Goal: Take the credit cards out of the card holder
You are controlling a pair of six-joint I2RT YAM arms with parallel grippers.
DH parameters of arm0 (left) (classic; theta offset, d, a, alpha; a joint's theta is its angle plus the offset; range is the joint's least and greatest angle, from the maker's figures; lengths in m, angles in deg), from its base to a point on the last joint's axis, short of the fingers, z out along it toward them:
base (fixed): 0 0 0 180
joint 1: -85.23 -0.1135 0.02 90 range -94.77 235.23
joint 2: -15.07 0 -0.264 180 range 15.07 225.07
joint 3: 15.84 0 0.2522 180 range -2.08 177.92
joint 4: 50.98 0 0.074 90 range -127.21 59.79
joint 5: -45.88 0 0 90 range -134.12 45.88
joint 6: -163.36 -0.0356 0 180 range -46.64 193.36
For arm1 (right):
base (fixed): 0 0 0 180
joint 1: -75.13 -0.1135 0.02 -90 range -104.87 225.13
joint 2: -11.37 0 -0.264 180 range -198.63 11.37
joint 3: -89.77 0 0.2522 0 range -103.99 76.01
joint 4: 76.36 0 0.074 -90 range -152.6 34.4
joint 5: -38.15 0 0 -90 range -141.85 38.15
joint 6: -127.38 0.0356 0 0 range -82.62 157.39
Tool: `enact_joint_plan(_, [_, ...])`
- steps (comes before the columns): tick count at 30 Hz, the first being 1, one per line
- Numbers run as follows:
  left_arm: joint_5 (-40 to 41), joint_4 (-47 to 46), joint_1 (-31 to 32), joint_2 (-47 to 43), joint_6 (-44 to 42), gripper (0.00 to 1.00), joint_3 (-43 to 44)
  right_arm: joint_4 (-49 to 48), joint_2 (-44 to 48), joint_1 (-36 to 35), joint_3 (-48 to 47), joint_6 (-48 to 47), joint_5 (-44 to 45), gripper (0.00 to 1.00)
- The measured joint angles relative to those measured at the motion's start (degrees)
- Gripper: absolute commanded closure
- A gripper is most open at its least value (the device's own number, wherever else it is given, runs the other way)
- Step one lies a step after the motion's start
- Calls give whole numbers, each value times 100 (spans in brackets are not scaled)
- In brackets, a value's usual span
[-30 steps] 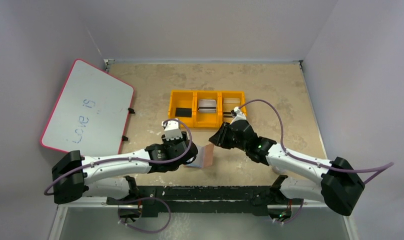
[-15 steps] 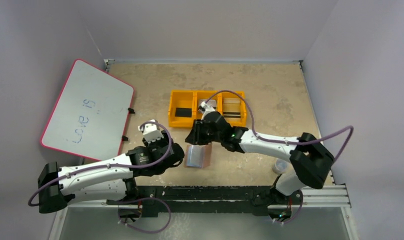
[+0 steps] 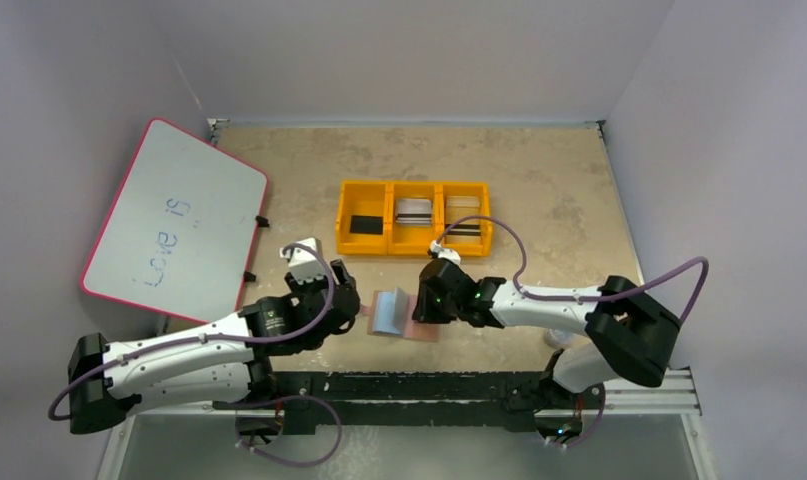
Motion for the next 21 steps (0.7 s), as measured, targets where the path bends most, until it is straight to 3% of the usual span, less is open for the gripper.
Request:
enact_joint_plan(7, [-664, -782, -11, 831, -590, 33, -94, -201, -136, 13, 299, 452, 63, 76])
enact_joint_plan(11, [-935, -970, -11, 1316, -643, 37, -107, -431, -254, 15, 306, 739, 168, 78])
enact_joint_plan(15, [-1241, -1346, -11, 1419, -739, 43, -107, -885, -175, 59, 590, 942, 144, 78])
enact_joint_plan(21, [-1735, -2288, -50, 1569, -931, 61, -96, -1591, -2, 256, 1062, 1025, -138, 79])
